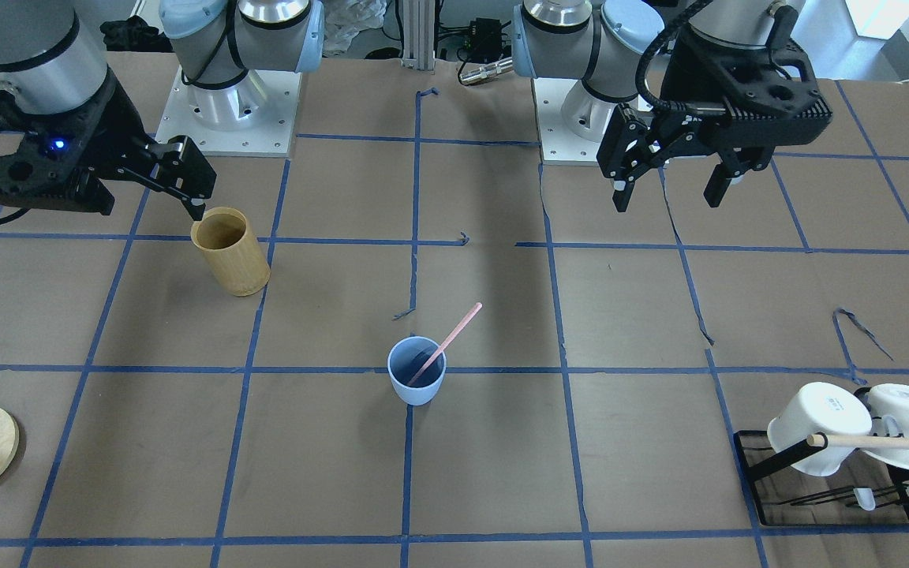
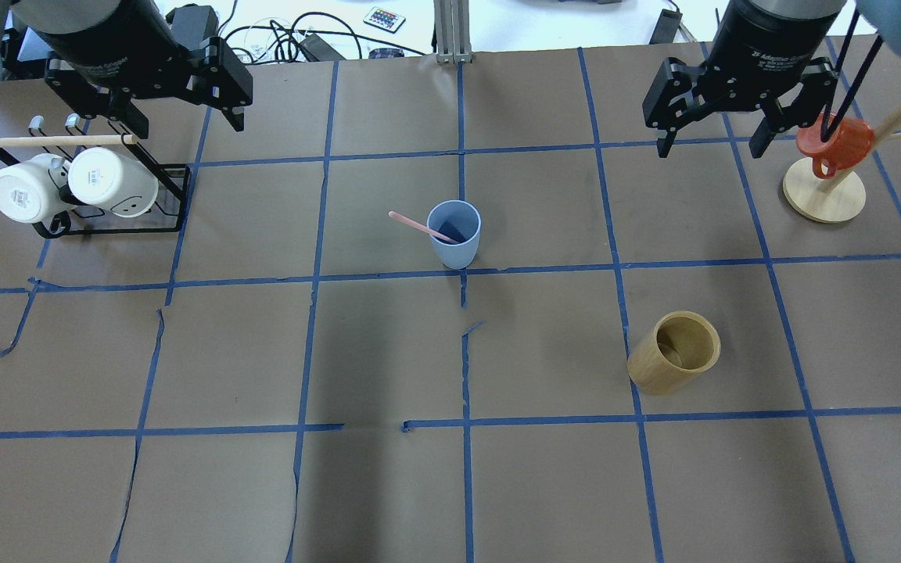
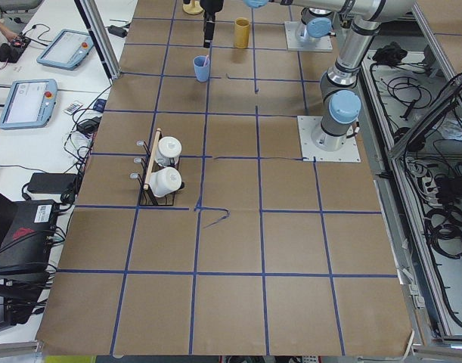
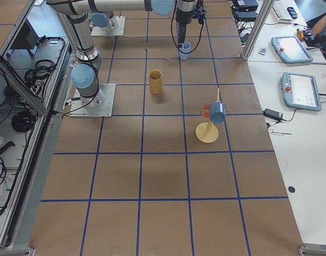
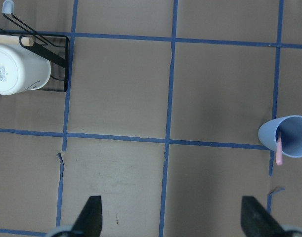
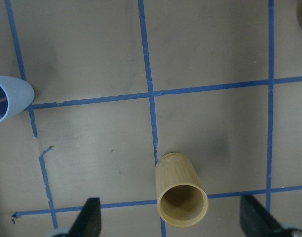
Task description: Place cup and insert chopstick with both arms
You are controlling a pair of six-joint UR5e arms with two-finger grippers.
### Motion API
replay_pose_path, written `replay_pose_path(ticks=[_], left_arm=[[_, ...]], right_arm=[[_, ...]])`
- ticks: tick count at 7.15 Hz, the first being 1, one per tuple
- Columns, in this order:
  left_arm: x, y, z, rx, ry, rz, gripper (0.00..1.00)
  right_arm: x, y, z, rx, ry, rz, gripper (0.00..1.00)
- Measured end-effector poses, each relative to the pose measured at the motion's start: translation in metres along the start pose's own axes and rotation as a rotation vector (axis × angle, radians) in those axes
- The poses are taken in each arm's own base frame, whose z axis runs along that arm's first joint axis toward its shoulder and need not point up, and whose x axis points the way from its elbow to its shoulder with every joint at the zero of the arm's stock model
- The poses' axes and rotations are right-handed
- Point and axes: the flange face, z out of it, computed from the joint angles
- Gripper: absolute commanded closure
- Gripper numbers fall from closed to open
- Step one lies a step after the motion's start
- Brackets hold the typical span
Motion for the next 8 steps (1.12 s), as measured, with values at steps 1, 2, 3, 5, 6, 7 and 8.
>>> replay_pose_path(ticks=[1, 2, 3, 5, 6, 7, 8], left_arm=[[0.000, 0.000, 0.000, -0.001, 0.000, 0.000, 0.00], [0.000, 0.000, 0.000, -0.001, 0.000, 0.001, 0.00], [0.000, 0.000, 0.000, -0.001, 0.000, 0.001, 0.00], [0.000, 0.000, 0.000, -0.001, 0.000, 0.001, 0.00], [0.000, 0.000, 0.000, -0.001, 0.000, 0.000, 0.00], [0.000, 0.000, 0.001, -0.001, 0.000, 0.000, 0.00], [0.000, 0.000, 0.001, -0.001, 0.000, -0.001, 0.00]], right_arm=[[0.002, 0.011, -0.003, 0.009, 0.026, -0.016, 0.00], [0.004, 0.021, -0.007, 0.020, 0.053, -0.021, 0.00], [0.005, 0.028, -0.012, 0.030, 0.062, -0.021, 0.00], [0.004, 0.033, -0.011, 0.027, 0.043, -0.020, 0.00], [0.003, 0.034, -0.006, 0.019, 0.031, -0.021, 0.00], [0.002, 0.034, -0.004, 0.015, 0.026, -0.022, 0.00], [0.001, 0.034, -0.003, 0.014, 0.025, -0.023, 0.00]])
